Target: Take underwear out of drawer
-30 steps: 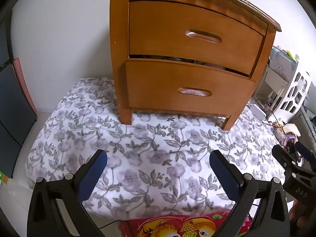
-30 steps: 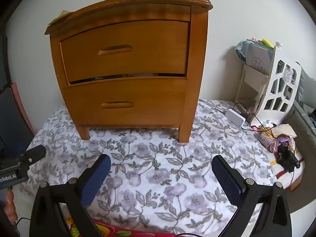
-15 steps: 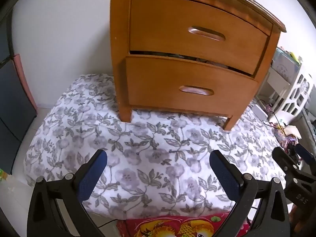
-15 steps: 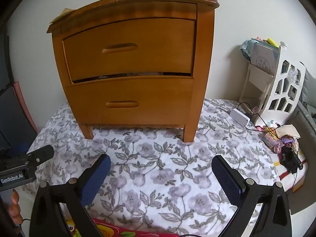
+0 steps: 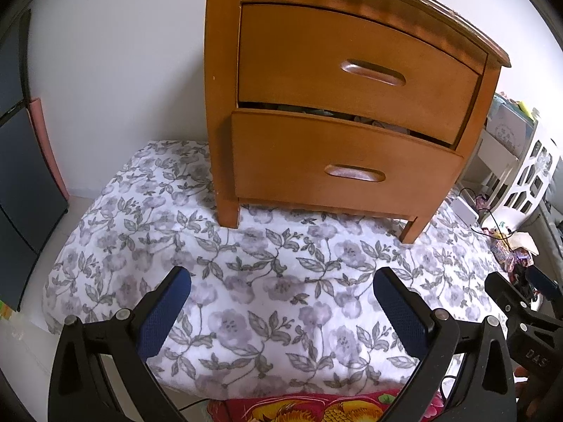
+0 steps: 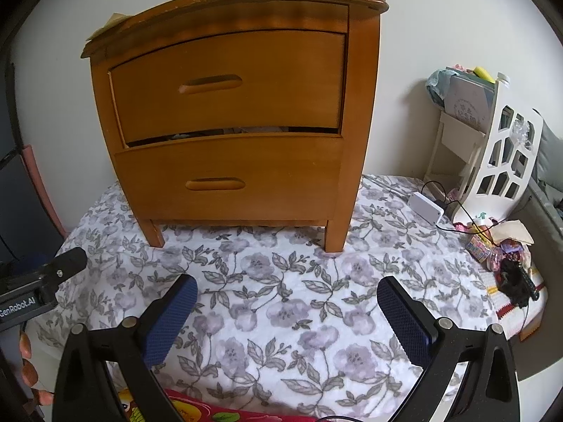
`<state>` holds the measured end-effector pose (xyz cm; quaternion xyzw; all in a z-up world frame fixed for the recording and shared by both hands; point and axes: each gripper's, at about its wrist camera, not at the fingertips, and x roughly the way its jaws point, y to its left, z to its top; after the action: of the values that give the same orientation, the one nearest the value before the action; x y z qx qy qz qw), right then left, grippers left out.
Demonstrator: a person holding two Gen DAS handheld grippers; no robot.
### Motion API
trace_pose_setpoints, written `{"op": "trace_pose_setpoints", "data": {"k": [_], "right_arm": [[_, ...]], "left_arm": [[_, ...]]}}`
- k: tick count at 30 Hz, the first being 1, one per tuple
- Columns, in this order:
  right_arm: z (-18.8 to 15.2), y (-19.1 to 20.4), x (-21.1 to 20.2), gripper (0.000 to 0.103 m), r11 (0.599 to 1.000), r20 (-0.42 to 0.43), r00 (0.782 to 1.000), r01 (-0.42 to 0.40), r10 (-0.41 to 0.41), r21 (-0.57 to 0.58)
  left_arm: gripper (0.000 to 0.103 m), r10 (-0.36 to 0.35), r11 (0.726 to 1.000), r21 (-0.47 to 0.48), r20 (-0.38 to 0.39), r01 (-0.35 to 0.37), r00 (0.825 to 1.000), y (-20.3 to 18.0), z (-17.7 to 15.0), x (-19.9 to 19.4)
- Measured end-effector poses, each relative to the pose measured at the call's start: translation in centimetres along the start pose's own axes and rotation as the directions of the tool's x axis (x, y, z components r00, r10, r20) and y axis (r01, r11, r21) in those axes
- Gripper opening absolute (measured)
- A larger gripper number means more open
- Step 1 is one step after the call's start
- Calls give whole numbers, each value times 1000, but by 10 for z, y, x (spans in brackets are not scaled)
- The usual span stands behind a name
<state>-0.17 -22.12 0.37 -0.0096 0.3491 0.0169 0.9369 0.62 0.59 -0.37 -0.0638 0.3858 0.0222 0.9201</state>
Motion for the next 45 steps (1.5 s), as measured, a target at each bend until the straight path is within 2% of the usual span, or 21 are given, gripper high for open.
{"op": "trace_pose_setpoints", "data": {"k": [5,10,17,23,45], "right_arm": [[1,1,0,103,1000,0,1000,8,-8,-12],[0,2,-1,103,1000,3,1000,8,-8,-18],[1,3,-2,103,1000,-3,1000,4,-4,-21],[2,4,-2,103,1000,-5,1000,1,-1,-21],[1,7,-2,103,1000,-14,1000,-3,3,-29]], "left_arm": [[103,-57,998,-22,-31,56,998,0,3,1],[103,-37,999,-18,-34,36,999,-2,2,-1],[103,-65,998,-24,-39,64,997,-1,3,-1],[103,-54,998,-17,-25,54,998,-2,4,-3],[103,-44,998,-36,-74,42,996,0,1,2]]}}
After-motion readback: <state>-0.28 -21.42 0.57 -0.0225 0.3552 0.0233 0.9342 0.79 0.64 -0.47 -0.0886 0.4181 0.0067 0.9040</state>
